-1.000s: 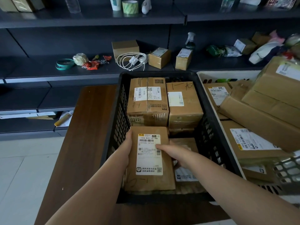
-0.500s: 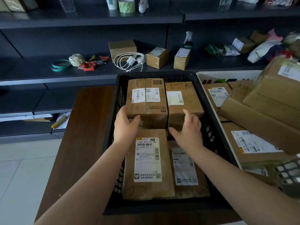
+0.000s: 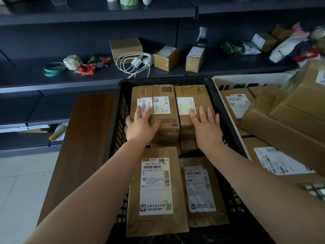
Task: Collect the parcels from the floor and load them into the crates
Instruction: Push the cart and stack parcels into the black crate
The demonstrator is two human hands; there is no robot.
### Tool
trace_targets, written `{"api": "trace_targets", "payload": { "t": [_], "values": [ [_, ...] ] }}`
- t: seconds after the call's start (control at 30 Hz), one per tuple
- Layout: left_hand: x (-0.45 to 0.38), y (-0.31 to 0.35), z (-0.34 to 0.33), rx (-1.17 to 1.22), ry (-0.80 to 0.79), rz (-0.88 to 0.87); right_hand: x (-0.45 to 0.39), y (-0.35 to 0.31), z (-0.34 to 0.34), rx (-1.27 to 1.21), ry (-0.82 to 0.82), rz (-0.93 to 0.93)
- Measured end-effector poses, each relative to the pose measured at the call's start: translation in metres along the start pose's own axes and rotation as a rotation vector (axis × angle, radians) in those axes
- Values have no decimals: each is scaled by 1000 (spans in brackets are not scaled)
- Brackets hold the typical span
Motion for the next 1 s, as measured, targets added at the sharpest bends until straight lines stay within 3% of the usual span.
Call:
{"api": "trace_targets", "payload": {
  "t": [0.27,0.43,0.53,0.67,0.77,0.9,0.93,1.0],
  "values": [
    [9,-7,7,119,21,-45,9,-5,2,-44,5,9],
    [9,-25,16,450,117,-13,35,-32,7,-241,154,266],
    [11,-29,11,632,14,74,36,-44,9,-267,159,322],
    [5,-34,9,902,-72,228,28,-49,17,-469,144,171],
    [3,-34,9,903,-95,192,16,-57,20,-357,72,95],
    [2,-34,8,897,-37,160,10,-57,15,-194,5,125],
    [3,-33,8,912,-27,164,10,-58,14,-217,0,119],
    [7,-31,9,996,-15,173,6,-61,13,-516,-23,64]
  ]
}}
Point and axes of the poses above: each hand's wrist, its own x-axis away from the middle knuckle, its own z-axis out of the back of the hand, y = z × x, the point moved 3 cm from there along -x, towards the middle knuckle, and after that the axes turned 10 degrees about -y, right-handed, at the moved point
